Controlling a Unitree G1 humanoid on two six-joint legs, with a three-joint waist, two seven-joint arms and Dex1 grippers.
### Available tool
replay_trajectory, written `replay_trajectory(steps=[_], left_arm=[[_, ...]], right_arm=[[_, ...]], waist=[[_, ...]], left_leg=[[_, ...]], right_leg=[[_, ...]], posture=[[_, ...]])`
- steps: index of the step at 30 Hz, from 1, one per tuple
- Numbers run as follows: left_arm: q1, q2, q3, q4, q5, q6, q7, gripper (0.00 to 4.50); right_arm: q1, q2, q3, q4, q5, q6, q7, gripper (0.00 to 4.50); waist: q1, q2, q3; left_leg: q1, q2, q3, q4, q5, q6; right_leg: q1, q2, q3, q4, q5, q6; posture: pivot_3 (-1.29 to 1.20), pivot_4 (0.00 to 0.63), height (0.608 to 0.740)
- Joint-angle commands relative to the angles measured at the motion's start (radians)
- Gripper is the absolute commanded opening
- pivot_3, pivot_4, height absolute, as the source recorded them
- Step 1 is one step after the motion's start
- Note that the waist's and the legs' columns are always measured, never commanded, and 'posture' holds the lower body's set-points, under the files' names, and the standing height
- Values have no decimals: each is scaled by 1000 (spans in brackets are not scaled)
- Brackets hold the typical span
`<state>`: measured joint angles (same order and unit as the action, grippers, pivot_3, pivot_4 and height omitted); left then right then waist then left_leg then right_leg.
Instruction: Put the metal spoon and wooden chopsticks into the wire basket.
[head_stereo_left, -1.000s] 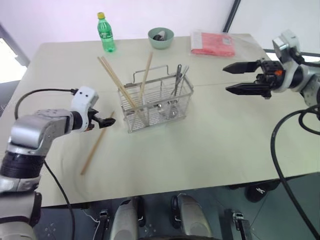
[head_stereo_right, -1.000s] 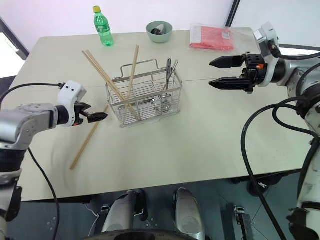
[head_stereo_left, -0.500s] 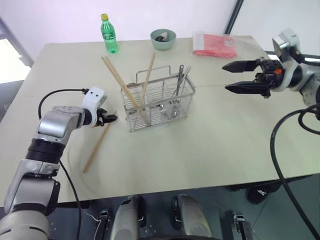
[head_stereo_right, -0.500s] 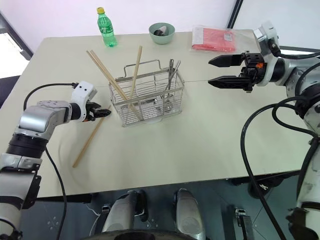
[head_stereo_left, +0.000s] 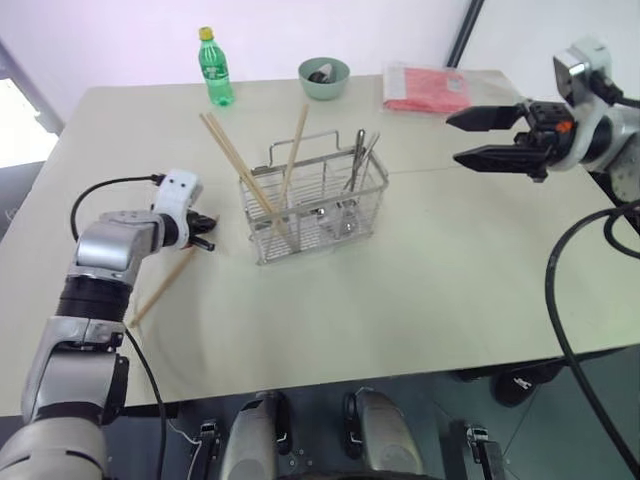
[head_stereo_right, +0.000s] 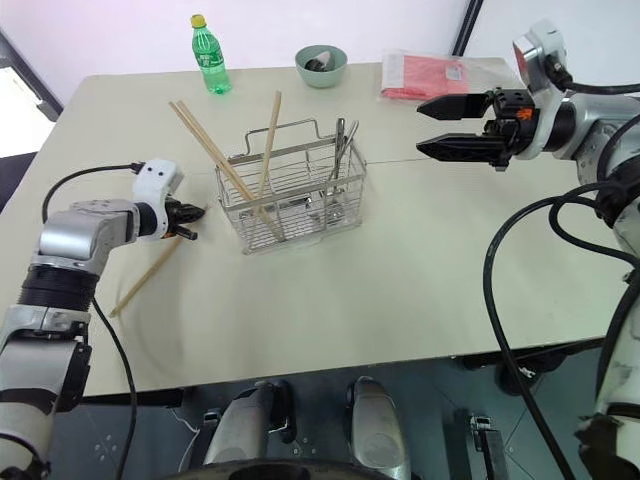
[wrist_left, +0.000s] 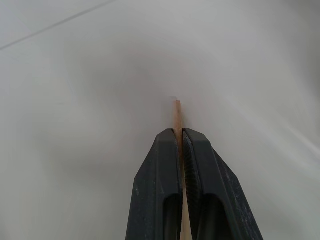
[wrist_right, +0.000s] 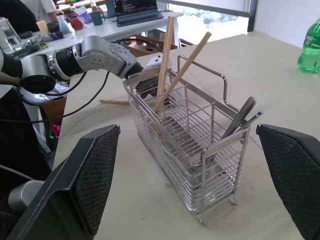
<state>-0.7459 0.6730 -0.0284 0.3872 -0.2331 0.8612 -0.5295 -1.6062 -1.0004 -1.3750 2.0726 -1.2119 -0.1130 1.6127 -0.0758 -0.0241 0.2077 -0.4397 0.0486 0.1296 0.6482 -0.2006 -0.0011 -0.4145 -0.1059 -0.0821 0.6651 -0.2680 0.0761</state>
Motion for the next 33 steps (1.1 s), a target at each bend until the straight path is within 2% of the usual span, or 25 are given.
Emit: replay_trajectory(steps=[1, 6, 11, 15, 20, 23, 27, 33], left_arm=[[-36, 17, 91, 26, 23, -34, 70, 61], [-114, -4, 348, 50, -61, -186, 221, 61], [-155, -47, 549, -20, -202, -263, 253, 61], [-201, -61, 642, -151, -404, -175, 199, 61], [-290, -76, 661, -266, -600, -45, 211, 61], [-339, -94, 637, -306, -661, -12, 232, 61], [-390, -133, 574, -348, -704, 6, 242, 61], [-420, -198, 491, -356, -688, -40, 240, 61]], right_arm=[[-41, -17, -23, 22, 21, 7, 2, 4500], [-76, -40, -9, 22, 38, 54, 2, 4500], [-103, -41, 0, 22, 42, 108, 2, 4500], [-109, -39, 8, 22, 45, 118, 2, 4500], [-109, -45, 12, 22, 48, 124, 2, 4500], [-108, -46, 14, 22, 50, 125, 2, 4500], [-112, -54, 18, 22, 57, 138, 2, 4500], [-123, -70, 29, 22, 66, 161, 2, 4500]], waist=[[1, 0, 0], [7, -2, 1], [7, -2, 0], [5, -3, 1], [6, -4, 1], [6, -4, 1], [6, -4, 1], [4, -4, 1]], left_leg=[[-1, 0, 0, 0, 0, 0], [-8, 1, 1, -1, 0, 0], [-8, 0, 3, -1, -1, 1], [-8, 0, 4, -1, -1, 1], [-8, -1, 4, 0, -1, 1], [-7, -1, 4, 0, 0, 1], [-4, -1, 4, 0, 0, 1], [-3, -1, 4, 1, 0, 1]], right_leg=[[-1, 1, 0, 0, 0, 0], [-8, 2, 0, 0, 0, 0], [-8, 2, 0, -1, 0, 1], [-8, 3, 0, 0, 0, 1], [-7, 3, 0, 0, 1, 2], [-6, 3, 0, 0, 1, 3], [-3, 5, 0, 0, 1, 3], [-2, 5, 1, 0, 1, 3]], posture=[[0, 150, 733], [0, 150, 733], [0, 150, 733], [0, 150, 733], [0, 150, 733], [0, 150, 733], [0, 150, 733], [0, 150, 733]])
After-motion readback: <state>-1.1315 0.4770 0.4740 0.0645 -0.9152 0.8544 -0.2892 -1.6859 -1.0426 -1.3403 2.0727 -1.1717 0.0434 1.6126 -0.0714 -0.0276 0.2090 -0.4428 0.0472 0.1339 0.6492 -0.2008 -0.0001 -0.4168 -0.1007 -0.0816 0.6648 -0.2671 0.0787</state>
